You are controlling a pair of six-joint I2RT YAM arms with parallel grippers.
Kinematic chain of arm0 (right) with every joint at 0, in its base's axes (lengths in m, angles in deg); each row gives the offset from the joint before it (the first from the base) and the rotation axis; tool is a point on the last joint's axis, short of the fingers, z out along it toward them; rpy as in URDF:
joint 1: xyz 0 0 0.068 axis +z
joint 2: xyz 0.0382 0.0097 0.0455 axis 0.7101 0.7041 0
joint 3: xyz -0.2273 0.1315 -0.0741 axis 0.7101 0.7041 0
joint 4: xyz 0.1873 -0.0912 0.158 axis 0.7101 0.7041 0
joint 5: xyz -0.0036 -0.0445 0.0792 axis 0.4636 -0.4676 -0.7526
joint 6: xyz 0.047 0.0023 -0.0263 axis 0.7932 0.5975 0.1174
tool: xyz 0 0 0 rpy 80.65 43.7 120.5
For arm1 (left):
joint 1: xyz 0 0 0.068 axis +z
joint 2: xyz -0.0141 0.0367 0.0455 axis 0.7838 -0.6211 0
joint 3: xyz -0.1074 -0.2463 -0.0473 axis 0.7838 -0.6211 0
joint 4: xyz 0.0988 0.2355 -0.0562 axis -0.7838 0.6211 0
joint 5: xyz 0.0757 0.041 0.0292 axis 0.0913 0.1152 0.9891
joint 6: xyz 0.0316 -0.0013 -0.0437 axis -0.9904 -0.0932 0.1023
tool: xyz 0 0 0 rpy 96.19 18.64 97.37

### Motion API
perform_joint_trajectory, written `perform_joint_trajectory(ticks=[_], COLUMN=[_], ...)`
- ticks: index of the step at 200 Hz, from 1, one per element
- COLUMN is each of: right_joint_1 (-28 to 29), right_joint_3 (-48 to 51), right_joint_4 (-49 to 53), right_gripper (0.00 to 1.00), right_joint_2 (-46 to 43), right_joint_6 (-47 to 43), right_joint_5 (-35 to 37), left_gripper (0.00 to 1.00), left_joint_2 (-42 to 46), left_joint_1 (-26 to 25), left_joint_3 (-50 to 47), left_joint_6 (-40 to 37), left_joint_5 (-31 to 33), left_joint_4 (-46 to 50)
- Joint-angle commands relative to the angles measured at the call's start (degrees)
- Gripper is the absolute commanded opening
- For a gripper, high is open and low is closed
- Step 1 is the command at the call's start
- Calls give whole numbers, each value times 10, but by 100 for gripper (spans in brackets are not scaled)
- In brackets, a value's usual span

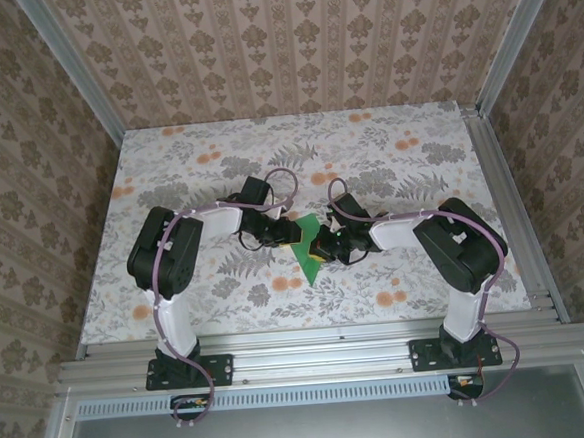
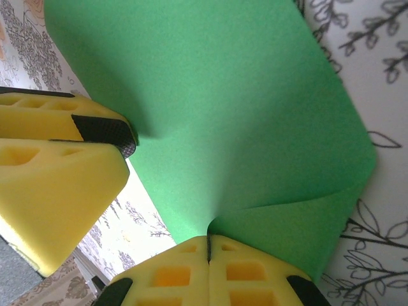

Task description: Fold a paper plane with a square sheet of paper (pick it up from the middle)

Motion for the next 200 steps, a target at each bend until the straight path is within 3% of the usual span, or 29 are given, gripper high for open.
perform_joint_trajectory(ticks=[1, 200], right_joint_1=[4, 7], right_joint_3=[-9, -7], right_joint_4=[4, 4], right_gripper=[6, 10], right_joint_2=[9, 34], right_joint_6=[4, 11], right_joint_5=[18, 35], left_gripper=[29, 29], left_joint_2=[-6, -6], left_joint_1=[-6, -7], left_joint_3=[-20, -27], left_joint_6=[-6, -6], left_joint_5=[4, -1], left_joint_4=[16, 14])
